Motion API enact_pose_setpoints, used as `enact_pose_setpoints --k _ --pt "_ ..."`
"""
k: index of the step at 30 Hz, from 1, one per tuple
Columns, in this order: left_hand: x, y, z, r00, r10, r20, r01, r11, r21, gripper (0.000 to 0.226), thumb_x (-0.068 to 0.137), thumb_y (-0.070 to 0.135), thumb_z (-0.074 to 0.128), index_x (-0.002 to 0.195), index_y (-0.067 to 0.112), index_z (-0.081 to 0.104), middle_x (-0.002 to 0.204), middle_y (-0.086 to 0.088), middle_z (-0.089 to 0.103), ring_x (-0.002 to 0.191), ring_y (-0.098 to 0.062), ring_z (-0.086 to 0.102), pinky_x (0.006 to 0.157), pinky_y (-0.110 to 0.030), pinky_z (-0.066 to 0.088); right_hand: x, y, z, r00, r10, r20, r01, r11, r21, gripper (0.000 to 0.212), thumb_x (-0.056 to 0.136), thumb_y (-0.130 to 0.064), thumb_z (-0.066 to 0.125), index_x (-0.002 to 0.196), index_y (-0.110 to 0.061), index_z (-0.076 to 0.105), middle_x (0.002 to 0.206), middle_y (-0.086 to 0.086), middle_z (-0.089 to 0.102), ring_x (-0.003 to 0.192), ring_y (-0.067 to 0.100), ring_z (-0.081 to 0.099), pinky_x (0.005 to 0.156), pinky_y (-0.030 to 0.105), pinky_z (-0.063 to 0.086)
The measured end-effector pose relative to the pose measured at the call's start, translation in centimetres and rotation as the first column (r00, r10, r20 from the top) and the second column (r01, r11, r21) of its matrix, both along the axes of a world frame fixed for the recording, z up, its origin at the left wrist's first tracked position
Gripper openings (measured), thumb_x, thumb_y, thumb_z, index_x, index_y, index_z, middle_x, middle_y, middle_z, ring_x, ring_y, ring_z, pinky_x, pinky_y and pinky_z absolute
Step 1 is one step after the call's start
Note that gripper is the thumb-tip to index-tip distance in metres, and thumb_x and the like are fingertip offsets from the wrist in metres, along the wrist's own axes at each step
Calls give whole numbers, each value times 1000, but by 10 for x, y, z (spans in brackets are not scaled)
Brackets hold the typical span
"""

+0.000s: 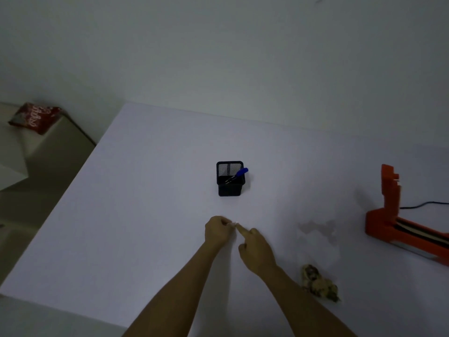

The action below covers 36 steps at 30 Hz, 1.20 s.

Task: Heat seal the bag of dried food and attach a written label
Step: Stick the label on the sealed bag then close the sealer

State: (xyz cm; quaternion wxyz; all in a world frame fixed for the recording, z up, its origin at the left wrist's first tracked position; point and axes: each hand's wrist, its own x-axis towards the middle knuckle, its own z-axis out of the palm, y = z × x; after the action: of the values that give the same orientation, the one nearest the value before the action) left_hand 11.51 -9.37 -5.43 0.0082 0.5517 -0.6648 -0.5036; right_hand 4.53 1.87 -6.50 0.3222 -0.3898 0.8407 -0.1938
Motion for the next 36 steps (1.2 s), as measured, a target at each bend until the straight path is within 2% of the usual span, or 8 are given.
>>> enact_pose_setpoints --k 3,6,11,20,24,27,32,36 --pt "0 -3 1 1000 -1 17 1 1000 4 16 89 16 63 92 4 74 94 -10 72 82 -19 62 76 -27 51 -3 -1 6 998 -15 69 17 999 -34 59 91 -10 52 144 -28 35 90 -4 45 77 9 46 70 16 43" --pt "5 -9 6 1000 -4 -2 4 1000 -2 14 90 11 60 90 7 74 85 -7 71 73 -15 58 69 -25 48 -12 -5 14 893 -271 359 316 946 -75 50 90 -7 52 132 -32 44 71 -2 50 61 9 46 53 13 41" --pt "19 -18 25 988 -94 -125 98 995 28 10 89 13 62 84 12 71 66 3 62 60 -9 54 60 -19 45 -17 -12 34 685 -382 621 523 850 -54 11 92 -18 56 96 -23 66 94 5 67 77 16 62 66 25 50" --pt "41 -18 48 963 -163 -215 144 984 -101 13 88 17 65 99 11 68 83 -3 66 68 -9 58 63 -14 46 -3 -28 65 718 -383 581 515 854 -72 18 89 -8 54 84 -9 71 78 9 70 72 18 65 67 24 54" --pt "47 -8 53 967 -85 -239 14 958 -286 25 80 25 74 97 20 57 93 7 51 79 -3 50 66 -12 42 7 -33 79 717 -365 594 521 847 -109 15 90 -10 57 81 -10 70 76 8 70 74 19 65 76 31 56" --pt "52 -3 57 951 -132 -279 3 908 -418 6 84 21 69 90 20 67 93 5 61 81 -2 54 72 -17 46 16 -37 85 732 -351 585 523 839 -151 15 90 -10 56 84 -10 70 80 9 72 78 20 68 75 29 57" --pt "62 -5 67 944 -169 -284 41 912 -408 21 90 26 64 101 13 75 96 -1 75 79 -2 63 71 -3 44 25 -41 90 762 -335 555 517 830 -209 16 91 -13 55 93 -7 70 86 8 73 83 18 70 79 30 57" --pt "70 -12 73 939 -160 -304 32 922 -386 22 87 28 66 100 12 75 95 -3 76 78 -3 64 70 -4 45 29 -42 99 769 -316 555 495 844 -205 16 90 -18 59 93 -8 71 89 5 73 83 16 69 70 22 54"
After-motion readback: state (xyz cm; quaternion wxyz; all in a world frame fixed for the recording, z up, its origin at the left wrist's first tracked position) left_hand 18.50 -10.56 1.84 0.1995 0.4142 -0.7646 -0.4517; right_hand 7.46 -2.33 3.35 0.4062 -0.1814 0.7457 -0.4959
